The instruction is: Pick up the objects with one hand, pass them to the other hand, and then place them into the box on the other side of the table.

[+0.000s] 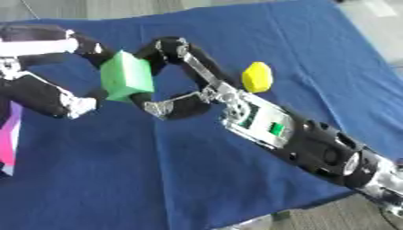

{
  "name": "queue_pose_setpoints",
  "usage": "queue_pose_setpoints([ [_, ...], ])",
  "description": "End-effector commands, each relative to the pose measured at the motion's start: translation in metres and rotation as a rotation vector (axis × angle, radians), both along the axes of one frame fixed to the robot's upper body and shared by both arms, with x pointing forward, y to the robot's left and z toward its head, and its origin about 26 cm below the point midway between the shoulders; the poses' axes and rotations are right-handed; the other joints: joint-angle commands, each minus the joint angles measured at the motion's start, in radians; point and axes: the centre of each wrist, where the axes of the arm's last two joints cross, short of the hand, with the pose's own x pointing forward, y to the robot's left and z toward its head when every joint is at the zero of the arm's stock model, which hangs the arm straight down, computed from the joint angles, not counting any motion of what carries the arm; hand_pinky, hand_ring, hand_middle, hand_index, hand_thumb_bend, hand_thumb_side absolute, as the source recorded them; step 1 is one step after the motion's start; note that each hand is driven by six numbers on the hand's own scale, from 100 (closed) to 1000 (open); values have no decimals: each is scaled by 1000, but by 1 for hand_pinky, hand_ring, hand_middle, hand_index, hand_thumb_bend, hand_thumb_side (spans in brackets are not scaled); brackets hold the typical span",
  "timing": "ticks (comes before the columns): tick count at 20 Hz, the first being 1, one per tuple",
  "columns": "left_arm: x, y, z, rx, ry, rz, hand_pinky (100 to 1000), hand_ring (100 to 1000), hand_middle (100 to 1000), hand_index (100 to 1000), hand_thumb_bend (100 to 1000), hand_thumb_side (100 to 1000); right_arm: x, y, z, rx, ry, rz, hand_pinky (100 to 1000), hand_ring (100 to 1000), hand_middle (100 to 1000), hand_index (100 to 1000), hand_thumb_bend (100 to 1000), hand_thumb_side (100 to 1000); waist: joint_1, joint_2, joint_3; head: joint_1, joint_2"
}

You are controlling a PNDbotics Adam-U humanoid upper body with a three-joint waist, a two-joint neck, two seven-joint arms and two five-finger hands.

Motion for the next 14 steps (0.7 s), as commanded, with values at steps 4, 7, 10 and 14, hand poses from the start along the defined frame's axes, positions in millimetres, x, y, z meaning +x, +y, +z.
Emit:
queue_pose_setpoints([
  [4, -10, -15, -1, 21, -5, -61, 1000, 860, 711, 896, 100, 669, 1, -3, 17, 5, -56, -6, 572, 586, 552, 606, 225, 100, 9, 1, -2, -4, -1],
  [7, -12, -15, 1, 13, -13, -78, 1000, 864, 715, 899, 100, 1000, 1, -3, 17, 5, -52, -7, 572, 586, 552, 607, 225, 100, 10, 1, -2, -4, -1],
  [10, -13, -15, 1, 13, -17, -89, 1000, 866, 718, 903, 100, 1000, 1, -3, 16, 4, -48, -7, 572, 586, 553, 607, 225, 100, 10, 0, -3, -1, -1],
  [14, -13, -15, 1, 13, -17, -96, 1000, 867, 720, 905, 100, 1000, 1, -4, 16, 3, -47, -7, 573, 586, 553, 608, 225, 100, 11, -2, -4, 0, -1],
])
